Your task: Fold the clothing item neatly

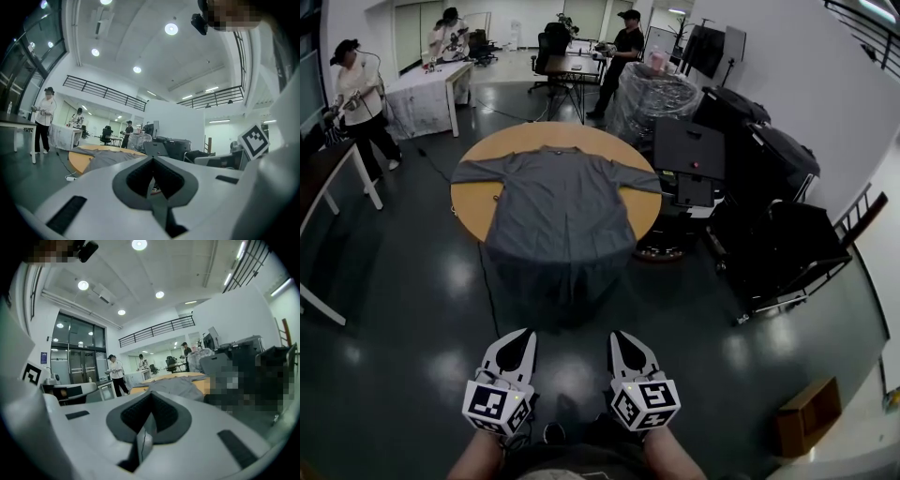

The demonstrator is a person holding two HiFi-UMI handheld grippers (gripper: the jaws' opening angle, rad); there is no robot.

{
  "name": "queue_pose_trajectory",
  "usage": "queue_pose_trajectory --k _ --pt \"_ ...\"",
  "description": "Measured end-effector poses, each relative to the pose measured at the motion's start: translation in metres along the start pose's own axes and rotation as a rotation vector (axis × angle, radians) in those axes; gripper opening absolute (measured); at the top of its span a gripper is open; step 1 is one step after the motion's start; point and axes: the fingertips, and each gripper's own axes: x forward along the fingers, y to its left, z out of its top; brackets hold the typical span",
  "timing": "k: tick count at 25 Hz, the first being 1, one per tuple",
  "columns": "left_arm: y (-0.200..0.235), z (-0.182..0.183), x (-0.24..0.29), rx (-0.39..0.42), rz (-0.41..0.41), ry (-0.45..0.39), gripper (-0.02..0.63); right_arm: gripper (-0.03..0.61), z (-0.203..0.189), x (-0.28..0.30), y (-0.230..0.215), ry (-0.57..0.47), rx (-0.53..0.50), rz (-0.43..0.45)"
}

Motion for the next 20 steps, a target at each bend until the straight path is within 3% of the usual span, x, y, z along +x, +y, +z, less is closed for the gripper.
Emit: queue_pose_trajectory --k 11,20 --pt "0.013 -0.014 0.065 0.011 0.009 0.031 0.008 -0.012 -0.01 0.047 -0.064 0.028 0.052 -0.034" --pt "0.027 -0.009 0.169 0.022 0.102 0.051 0.008 -0.012 0.03 0.135 -0.165 0.015 0.081 0.005"
